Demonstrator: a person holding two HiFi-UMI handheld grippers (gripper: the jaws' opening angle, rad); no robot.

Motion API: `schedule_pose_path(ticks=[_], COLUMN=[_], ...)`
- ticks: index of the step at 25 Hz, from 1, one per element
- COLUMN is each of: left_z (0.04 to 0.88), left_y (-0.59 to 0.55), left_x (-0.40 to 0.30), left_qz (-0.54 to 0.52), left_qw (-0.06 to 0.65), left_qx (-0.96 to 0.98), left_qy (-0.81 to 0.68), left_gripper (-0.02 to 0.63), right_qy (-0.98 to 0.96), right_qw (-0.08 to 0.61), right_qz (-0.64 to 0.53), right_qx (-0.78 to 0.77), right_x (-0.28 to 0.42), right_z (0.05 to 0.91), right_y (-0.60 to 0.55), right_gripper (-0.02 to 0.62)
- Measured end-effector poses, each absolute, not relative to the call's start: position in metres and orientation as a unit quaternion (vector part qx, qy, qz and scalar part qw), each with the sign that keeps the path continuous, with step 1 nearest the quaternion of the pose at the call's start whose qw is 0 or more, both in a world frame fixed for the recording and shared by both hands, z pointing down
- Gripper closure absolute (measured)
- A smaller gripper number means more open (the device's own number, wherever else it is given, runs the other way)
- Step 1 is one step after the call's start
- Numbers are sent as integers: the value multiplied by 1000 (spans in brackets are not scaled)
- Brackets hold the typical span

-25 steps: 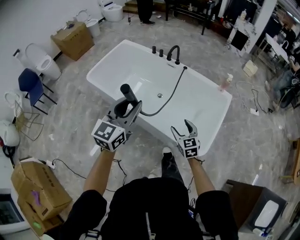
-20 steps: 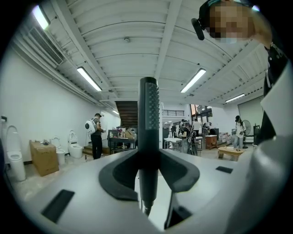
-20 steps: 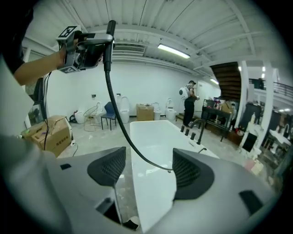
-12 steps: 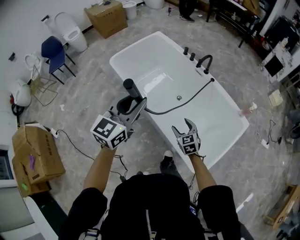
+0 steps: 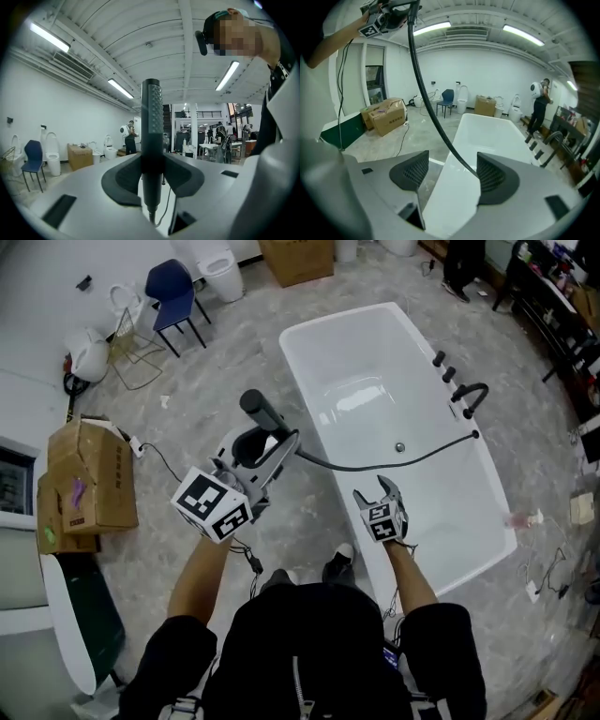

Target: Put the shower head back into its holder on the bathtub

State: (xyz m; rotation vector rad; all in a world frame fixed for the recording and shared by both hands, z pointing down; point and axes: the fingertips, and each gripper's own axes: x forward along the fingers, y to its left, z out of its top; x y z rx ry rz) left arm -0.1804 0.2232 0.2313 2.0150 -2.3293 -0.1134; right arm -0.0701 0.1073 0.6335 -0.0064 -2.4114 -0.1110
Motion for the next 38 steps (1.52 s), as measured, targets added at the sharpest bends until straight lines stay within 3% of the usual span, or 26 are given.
schedule_pose_path(ticks=[17,20,22,25,38], left_z=[197,195,197,207,209], left_y=[336,344,345,348,317], left_x=[-227,-227,-229,-233,-240], left_qz=[-61,-63,-58,-54,-52], left_qw=[35,30,29,36,31], left_qx=[528,516,510,501,543], left_qy=[-846,-854,-858,-863,-837], left_gripper=[455,454,454,454,456], right_qy=[-906,-909,-909,-905,-911], right_qw=[400,402,404,410,401], right_qz=[-128,-112,-106,-110,-86], right_qx=[-46,-15,-1,3,49], right_x=[-159,-164,-164,-162,-109], right_z=[685,691,696,698,665], right_y=[114,94,83,76,50], right_gripper=[282,339,438,474,523])
